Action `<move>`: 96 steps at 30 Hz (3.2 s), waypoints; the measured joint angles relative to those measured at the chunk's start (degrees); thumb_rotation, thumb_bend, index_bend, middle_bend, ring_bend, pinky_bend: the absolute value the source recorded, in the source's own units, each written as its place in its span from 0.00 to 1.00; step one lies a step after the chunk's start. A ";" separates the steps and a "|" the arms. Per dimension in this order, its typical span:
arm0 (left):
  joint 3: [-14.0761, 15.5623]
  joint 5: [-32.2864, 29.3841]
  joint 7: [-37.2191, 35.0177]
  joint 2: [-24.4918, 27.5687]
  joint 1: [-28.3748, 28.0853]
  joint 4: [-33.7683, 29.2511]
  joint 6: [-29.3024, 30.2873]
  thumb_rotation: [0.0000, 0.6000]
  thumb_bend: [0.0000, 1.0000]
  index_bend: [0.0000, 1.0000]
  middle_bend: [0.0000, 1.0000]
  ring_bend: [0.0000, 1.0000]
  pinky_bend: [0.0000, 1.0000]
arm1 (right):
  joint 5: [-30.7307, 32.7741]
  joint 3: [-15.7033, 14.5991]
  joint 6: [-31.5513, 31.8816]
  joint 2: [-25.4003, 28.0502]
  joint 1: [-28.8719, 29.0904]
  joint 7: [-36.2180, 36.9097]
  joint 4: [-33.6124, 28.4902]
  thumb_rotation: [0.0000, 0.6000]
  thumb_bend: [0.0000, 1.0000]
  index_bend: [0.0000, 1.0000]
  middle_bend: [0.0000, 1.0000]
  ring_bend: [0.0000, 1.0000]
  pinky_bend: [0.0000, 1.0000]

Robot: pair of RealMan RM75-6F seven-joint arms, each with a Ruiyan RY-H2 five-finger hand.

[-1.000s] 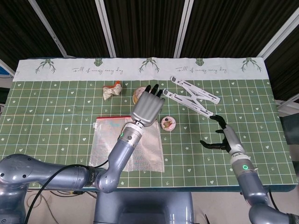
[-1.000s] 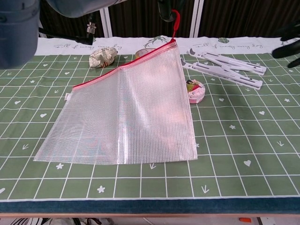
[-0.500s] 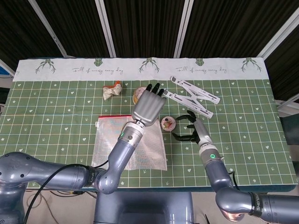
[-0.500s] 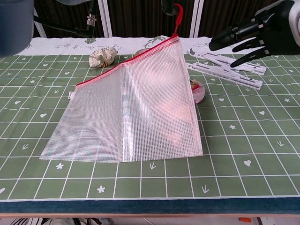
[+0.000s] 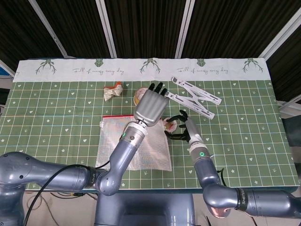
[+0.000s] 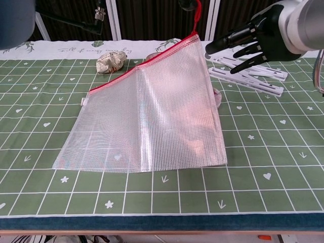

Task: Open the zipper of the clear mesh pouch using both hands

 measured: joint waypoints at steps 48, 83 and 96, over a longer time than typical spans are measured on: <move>2.02 -1.72 -2.94 2.43 -2.14 -2.10 1.27 1.00 0.42 0.61 0.29 0.12 0.23 | 4.25 6.93 2.50 -5.74 2.55 -6.56 5.93 1.00 0.45 0.62 0.05 0.00 0.20; 5.87 -0.42 -6.52 5.28 1.57 -3.98 1.15 1.00 0.42 0.61 0.29 0.12 0.23 | 7.99 12.66 0.92 -1.31 -0.14 -4.97 0.93 1.00 0.52 0.66 0.06 0.00 0.20; 7.71 0.75 -7.96 7.16 4.00 -3.17 0.43 1.00 0.42 0.61 0.29 0.12 0.23 | 10.56 15.50 -0.41 1.13 -0.73 -2.70 -1.88 1.00 0.52 0.66 0.07 0.00 0.20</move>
